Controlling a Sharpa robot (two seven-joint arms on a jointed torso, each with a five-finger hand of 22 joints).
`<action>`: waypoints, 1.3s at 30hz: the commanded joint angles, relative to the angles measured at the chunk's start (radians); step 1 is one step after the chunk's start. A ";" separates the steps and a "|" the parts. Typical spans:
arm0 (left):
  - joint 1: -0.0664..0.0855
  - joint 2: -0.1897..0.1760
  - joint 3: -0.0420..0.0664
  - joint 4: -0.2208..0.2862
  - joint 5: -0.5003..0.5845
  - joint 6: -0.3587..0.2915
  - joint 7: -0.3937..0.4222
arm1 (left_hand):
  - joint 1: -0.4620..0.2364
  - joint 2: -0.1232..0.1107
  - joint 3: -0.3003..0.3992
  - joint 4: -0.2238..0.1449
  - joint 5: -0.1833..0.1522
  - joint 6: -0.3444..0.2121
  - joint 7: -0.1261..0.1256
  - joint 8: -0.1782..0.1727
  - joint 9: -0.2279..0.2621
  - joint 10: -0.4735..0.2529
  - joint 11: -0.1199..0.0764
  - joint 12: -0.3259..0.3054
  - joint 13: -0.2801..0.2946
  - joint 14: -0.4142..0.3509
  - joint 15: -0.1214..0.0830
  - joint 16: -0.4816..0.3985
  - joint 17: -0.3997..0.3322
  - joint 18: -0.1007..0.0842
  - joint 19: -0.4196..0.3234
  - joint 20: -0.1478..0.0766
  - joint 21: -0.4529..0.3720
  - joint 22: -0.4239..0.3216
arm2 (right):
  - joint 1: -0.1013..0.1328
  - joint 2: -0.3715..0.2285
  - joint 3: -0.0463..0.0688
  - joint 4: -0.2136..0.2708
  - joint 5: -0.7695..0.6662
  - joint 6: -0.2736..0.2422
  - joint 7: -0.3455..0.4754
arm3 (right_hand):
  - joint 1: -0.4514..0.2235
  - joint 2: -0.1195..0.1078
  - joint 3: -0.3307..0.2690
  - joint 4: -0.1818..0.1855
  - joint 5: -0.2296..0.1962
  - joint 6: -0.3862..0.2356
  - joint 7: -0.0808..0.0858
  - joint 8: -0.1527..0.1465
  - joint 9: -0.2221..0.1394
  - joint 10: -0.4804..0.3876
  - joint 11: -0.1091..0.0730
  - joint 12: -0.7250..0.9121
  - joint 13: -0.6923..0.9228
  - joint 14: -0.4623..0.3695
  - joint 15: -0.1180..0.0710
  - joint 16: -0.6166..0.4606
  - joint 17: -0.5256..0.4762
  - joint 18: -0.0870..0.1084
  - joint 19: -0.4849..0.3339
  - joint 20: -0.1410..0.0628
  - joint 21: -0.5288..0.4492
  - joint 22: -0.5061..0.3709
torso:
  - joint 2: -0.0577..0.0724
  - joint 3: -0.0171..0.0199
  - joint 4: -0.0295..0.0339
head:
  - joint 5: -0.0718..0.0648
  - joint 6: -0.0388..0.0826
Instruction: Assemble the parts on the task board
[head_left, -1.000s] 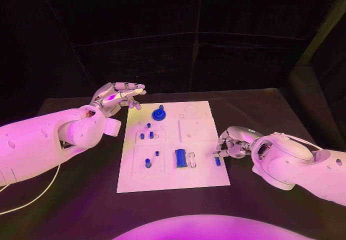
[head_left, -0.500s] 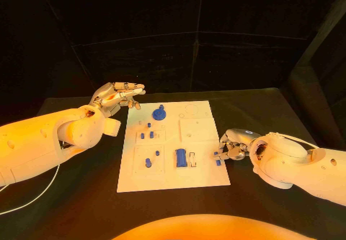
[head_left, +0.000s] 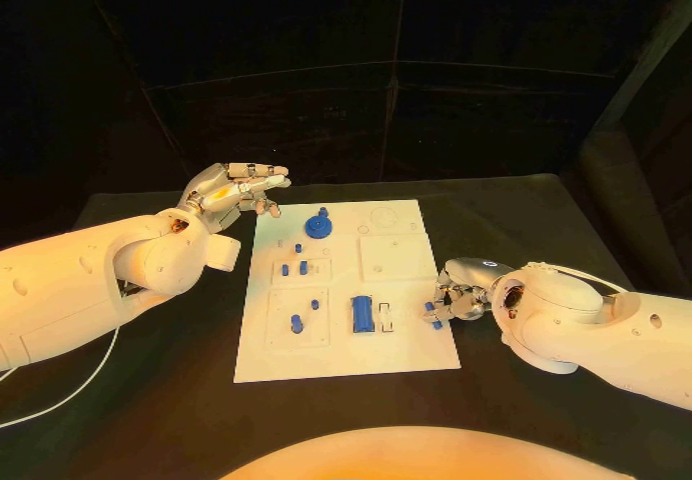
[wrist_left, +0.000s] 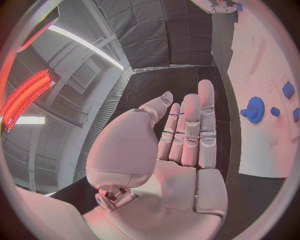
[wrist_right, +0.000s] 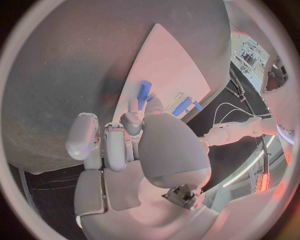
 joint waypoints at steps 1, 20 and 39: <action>0.001 -0.001 0.000 0.002 0.001 0.015 0.001 | 0.002 0.008 -0.007 0.000 -0.001 0.001 -0.004 0.005 0.001 -0.008 -0.002 0.003 0.001 -0.008 -0.001 0.002 -0.001 0.006 -0.001 0.002 -0.004 -0.001 | -0.005 0.009 -0.004 -0.005 -0.018 0.057 -0.013 | 0.038 0.007 0.009 -0.021 0.012 0.007 -0.001 0.000 0.001 0.002 -0.009 -0.003 0.000 0.058 -0.009 0.006 0.002 -0.008 0.005 -0.005 0.003 0.001 | -0.001 0.0002 0.0005 | 0.001 -0.002; 0.001 -0.003 0.000 0.004 0.001 0.018 0.000 | 0.002 0.008 -0.007 0.000 -0.001 0.001 -0.004 0.005 0.001 -0.008 -0.002 0.003 0.001 -0.008 -0.001 0.002 -0.001 0.006 -0.001 0.002 -0.004 -0.001 | -0.010 0.035 -0.004 0.000 -0.023 0.002 -0.028 | 0.133 0.052 0.110 -0.069 0.037 -0.001 0.001 -0.037 -0.006 -0.003 -0.010 -0.023 -0.006 0.059 -0.010 0.005 0.008 -0.009 0.006 -0.009 0.002 0.005 | -0.002 -0.0003 -0.0003 | 0.006 -0.001; 0.000 -0.001 0.000 0.002 0.001 0.019 0.000 | 0.003 0.009 -0.007 0.000 -0.001 0.001 -0.004 0.005 0.001 -0.008 -0.002 0.004 0.001 -0.008 -0.001 0.002 -0.001 0.006 -0.001 0.002 -0.004 -0.001 | -0.010 0.027 -0.003 0.057 0.228 -0.205 0.020 | 0.125 0.026 0.187 -0.044 0.145 0.007 0.002 -0.062 -0.011 0.014 -0.009 0.008 0.029 0.065 -0.010 0.021 0.036 -0.014 0.019 -0.010 0.018 0.035 | -0.001 -0.0001 0.0001 | 0.009 0.000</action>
